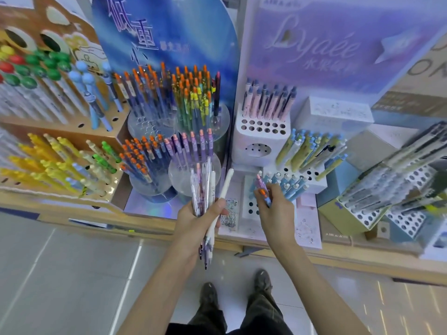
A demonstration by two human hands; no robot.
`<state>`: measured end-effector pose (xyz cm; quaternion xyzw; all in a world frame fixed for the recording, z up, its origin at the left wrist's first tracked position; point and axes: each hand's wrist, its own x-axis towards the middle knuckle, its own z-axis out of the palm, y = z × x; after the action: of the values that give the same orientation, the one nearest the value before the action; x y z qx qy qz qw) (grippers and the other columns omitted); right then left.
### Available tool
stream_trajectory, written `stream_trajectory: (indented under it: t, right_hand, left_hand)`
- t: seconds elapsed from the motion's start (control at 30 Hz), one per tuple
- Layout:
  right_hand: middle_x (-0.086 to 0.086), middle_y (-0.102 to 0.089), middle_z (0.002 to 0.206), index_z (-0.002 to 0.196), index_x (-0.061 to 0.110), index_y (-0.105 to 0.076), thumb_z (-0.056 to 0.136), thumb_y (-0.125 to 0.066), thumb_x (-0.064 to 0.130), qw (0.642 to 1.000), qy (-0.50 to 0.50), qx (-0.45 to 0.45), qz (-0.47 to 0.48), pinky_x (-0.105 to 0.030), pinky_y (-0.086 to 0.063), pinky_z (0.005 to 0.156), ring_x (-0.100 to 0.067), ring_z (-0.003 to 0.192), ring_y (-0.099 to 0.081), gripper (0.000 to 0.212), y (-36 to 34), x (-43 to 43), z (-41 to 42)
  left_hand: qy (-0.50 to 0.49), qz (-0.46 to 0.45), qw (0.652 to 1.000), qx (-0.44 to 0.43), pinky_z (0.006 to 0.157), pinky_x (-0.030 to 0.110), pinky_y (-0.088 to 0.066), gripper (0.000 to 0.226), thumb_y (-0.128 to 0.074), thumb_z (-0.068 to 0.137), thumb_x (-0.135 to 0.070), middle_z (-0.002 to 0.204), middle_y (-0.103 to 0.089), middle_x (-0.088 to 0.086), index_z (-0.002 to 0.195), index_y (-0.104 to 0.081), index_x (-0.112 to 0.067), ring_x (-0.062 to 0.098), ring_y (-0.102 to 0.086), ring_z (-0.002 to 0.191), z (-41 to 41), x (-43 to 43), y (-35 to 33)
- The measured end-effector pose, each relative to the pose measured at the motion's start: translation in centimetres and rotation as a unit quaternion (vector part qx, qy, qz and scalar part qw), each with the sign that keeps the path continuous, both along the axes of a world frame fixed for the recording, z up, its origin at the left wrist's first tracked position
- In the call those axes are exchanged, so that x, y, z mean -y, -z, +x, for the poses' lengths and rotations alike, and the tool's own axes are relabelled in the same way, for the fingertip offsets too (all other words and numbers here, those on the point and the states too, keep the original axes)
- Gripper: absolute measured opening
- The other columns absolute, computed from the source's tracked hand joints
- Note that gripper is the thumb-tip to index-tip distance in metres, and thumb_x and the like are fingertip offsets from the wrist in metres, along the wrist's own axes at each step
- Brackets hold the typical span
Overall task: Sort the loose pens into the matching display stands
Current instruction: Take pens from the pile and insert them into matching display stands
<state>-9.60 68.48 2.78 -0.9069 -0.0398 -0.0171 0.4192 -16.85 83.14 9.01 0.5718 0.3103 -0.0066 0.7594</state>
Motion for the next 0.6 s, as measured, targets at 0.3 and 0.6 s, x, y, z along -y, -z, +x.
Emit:
stream_trajectory:
  t: [0.3,0.6]
  right_hand:
    - [-0.006,-0.058,0.062,0.075,0.018,-0.05,0.092,-0.06,0.018,0.994,0.046,-0.041,0.088,-0.036,-0.045,0.055,-0.027,0.059,-0.057,0.019,-1.3,-0.4,1.1]
    - [0.004,-0.054,0.066,0.104,0.021,-0.055,0.09,-0.065,0.023,0.981,0.036,-0.089,0.169,-0.027,-0.047,0.052,-0.012,0.055,-0.051,0.017,-3.1,0.2,0.5]
  left_hand:
    - [0.033,0.009,0.999,-0.009,0.046,0.013,-0.041,0.024,-0.065,0.085,-0.018,0.05,-0.059,-0.007,0.092,-0.063,0.005,0.005,-0.047,0.044,0.5,0.1,0.3]
    - [0.04,-0.008,0.999,-0.007,0.047,0.014,-0.042,0.02,-0.066,0.085,-0.019,0.052,-0.061,-0.007,0.089,-0.063,0.001,0.004,-0.049,0.044,0.6,0.5,0.3]
